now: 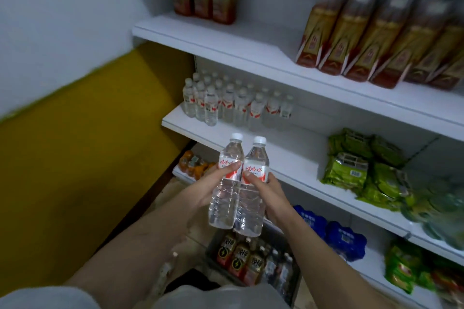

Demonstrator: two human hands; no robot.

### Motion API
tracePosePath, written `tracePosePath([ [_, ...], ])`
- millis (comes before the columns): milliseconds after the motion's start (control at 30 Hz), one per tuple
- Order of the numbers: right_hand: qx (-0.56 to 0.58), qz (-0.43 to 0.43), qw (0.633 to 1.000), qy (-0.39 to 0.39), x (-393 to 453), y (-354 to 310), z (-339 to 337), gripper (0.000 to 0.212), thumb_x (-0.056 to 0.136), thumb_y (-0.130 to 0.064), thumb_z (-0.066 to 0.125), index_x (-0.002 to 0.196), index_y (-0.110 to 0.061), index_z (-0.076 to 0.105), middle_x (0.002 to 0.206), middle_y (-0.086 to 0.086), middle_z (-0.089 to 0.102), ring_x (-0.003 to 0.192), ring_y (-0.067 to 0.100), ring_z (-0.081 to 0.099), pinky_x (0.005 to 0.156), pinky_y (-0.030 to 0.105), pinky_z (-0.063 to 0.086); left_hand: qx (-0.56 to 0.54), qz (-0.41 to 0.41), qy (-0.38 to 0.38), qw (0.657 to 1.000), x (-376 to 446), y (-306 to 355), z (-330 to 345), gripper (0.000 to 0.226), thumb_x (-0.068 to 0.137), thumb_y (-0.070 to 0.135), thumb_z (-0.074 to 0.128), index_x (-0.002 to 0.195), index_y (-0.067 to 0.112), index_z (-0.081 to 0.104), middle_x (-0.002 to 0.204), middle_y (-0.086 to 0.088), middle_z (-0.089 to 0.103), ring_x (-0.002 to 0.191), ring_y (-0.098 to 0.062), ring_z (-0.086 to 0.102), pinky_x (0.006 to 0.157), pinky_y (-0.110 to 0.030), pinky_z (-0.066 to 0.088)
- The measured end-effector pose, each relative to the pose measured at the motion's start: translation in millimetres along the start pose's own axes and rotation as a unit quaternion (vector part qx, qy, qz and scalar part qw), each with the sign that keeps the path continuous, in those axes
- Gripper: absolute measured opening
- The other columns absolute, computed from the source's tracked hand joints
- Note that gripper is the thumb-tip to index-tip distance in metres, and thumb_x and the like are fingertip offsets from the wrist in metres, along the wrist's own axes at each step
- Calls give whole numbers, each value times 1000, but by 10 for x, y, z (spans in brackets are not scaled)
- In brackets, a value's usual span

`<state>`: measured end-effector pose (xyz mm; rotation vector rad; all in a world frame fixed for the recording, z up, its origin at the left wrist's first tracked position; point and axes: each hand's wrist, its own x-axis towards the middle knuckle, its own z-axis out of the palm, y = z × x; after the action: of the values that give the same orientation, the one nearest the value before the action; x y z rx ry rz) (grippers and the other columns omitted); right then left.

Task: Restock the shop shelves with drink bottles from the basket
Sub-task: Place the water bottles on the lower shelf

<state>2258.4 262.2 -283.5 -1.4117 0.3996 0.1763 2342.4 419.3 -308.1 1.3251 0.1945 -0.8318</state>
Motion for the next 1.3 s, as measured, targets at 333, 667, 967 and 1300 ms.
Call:
tracePosePath([
  [333,-31,-23,999,0,260,-264,80,15,90,-27,71,100,-26,59,89,-5,74,81,9,73,70,25,53,3,46,-3,999,203,243,-78,73,68,36,85,132,15,57,116,-15,73,105,-33,71,92,-51,56],
  [667,-63,-9,992,105,1459,-188,328,49,79,-36,81,119,-25,54,107,-8,69,93,9,68,70,21,51,134,98,55,984,1220,793,-581,81,60,46,92,129,32,53,120,3,69,111,-18,66,100,-45,53],
  [967,-154,-21,963,218,3210,-148,455,56,71,-26,88,114,-25,52,111,-1,64,102,24,63,92,44,53,326,150,122,925,2683,1477,-1066,109,47,66,86,137,44,29,141,1,52,128,-26,49,108,-48,43],
  [1300,-261,-15,939,223,4412,-199,362,62,64,-20,93,117,-16,60,118,8,68,109,29,63,97,43,49,506,222,123,824,3741,1769,-1369,87,62,19,93,137,10,49,132,-15,53,120,-32,54,98,-33,46],
])
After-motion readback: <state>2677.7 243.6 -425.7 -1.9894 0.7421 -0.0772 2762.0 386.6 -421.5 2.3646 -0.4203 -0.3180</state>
